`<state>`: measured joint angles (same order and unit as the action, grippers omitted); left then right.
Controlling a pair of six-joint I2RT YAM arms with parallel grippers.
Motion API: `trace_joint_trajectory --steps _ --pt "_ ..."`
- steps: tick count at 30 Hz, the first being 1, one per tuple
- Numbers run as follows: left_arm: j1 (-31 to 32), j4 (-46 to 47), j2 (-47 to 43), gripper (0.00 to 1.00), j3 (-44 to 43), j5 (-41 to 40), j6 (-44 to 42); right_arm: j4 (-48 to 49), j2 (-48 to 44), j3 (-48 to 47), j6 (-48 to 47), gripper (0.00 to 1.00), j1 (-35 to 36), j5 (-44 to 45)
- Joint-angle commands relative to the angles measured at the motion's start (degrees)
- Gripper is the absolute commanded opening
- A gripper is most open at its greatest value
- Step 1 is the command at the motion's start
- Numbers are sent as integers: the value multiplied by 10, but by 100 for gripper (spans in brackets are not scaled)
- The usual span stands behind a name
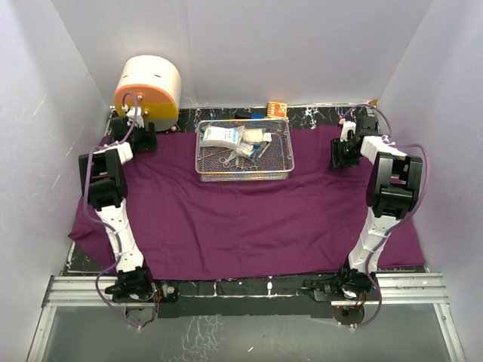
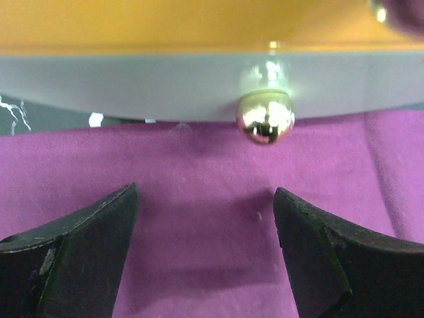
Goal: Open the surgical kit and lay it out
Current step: Smooth out the surgical kit at the center of the board.
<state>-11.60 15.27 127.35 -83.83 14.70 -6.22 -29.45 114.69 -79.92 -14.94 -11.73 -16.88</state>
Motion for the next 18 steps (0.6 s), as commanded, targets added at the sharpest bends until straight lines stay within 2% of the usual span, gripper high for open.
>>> trace_joint_trajectory --steps 1,8,13,18 --pt "4 10 10 81 -42 -59 -24 22 -25 2 -3 46 -1 -12" --pt "6 -38 45 82 -99 -119 1 17 -26 0 2 46 -1 -20" --pt "5 -28 5 84 -60 -118 7 19 -31 2 -3 46 -1 -8" --pt "5 -37 -65 86 -7 -70 23 23 -36 5 0 46 -1 -16"
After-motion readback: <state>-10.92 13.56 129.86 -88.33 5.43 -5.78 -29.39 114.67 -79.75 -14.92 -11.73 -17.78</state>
